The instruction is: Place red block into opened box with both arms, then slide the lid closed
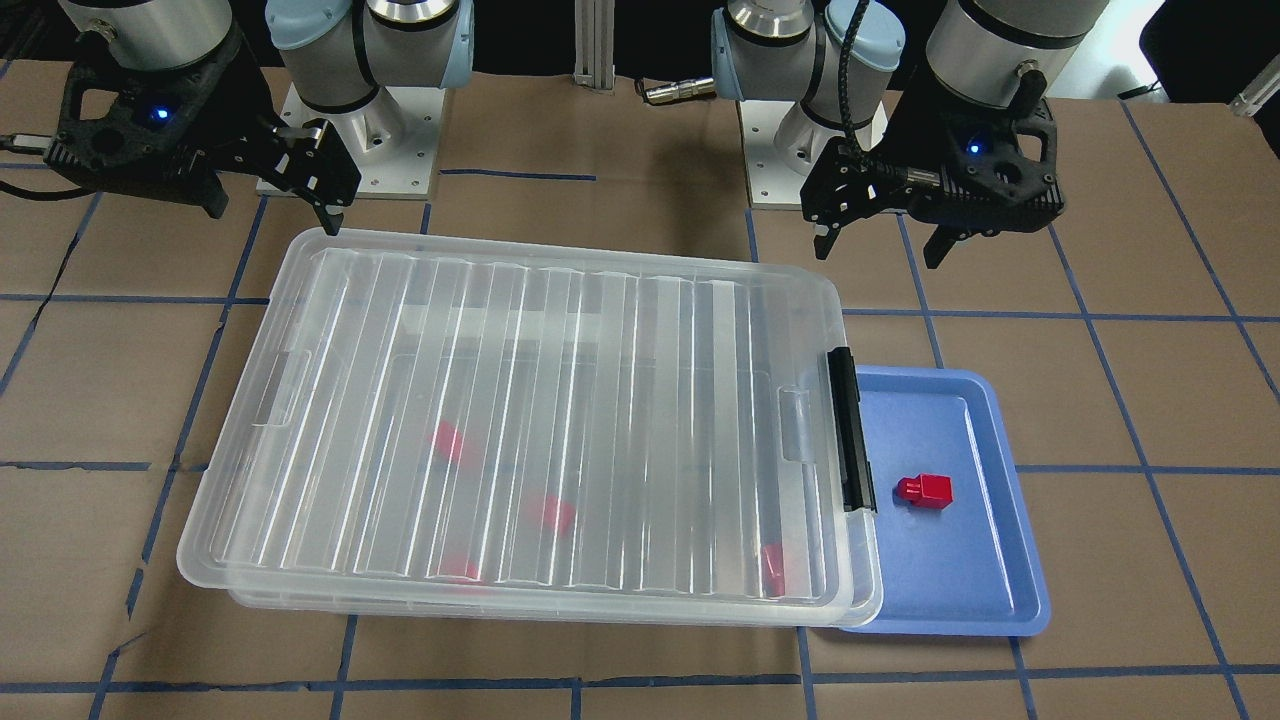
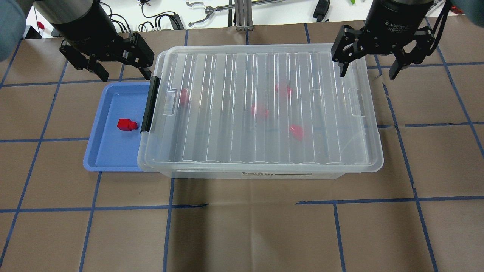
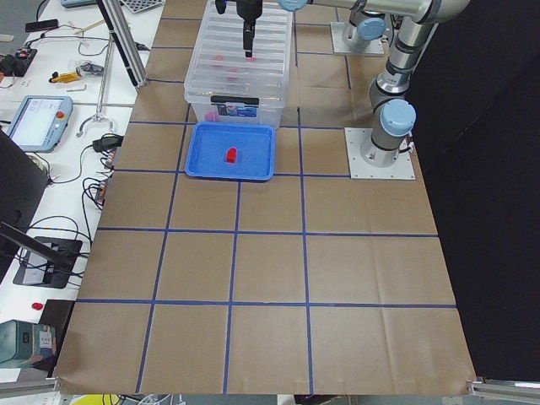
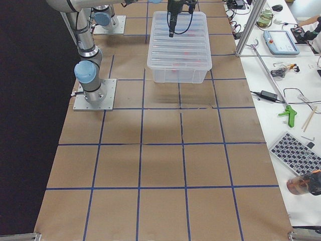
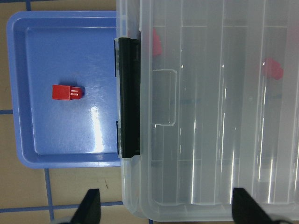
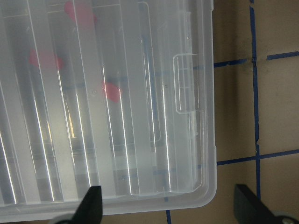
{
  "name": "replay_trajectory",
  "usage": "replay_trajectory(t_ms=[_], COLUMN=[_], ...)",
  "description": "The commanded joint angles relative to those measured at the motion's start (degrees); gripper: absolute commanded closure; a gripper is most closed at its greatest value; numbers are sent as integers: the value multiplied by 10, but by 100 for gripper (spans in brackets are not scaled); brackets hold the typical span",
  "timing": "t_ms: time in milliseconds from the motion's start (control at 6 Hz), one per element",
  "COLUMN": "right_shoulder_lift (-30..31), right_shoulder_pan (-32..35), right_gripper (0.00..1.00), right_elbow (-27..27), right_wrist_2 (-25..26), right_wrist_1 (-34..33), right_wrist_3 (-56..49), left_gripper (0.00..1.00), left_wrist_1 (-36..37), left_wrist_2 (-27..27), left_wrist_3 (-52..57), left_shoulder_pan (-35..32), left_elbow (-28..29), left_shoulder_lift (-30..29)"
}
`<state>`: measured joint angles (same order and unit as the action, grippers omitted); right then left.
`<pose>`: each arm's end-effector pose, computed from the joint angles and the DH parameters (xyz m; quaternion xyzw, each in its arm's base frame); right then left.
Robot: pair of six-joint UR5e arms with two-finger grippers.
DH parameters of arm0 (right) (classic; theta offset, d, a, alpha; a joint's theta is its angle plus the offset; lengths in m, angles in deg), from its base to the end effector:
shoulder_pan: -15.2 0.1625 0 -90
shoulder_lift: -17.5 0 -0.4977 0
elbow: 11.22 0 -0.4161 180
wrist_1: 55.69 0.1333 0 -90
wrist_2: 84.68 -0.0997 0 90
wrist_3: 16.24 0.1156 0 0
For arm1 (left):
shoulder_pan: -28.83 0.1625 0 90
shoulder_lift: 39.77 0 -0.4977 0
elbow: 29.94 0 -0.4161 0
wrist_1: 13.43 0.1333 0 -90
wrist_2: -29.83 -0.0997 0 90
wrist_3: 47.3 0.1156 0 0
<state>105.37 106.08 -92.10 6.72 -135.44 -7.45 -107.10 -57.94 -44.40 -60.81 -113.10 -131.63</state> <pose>0.1385 -0.5224 0.5894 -0.0686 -0.9972 -0.0273 0.0146 -0.1344 -0.5339 0.5829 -0.0224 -0.9995 0.0120 0.0191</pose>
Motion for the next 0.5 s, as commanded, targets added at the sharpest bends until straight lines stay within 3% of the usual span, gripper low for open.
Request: replay_trajectory(t_ms=[0,333], right_shoulder_lift=[-5,-8], right_shoulder_pan=[-3,-35], right_gripper=[0,0], right_elbow=[-1,-23], right_wrist_2=[0,-2], right_wrist_1=[-9,-12], right_wrist_3=[-11,-53], left_gripper=[2,2], left_wrist_1=[0,0], left_wrist_2=[0,0], left_wrist_3=[0,0], left_shoulder_pan=[0,0], left_elbow=[0,0], left_shoulder_lift=[1,3])
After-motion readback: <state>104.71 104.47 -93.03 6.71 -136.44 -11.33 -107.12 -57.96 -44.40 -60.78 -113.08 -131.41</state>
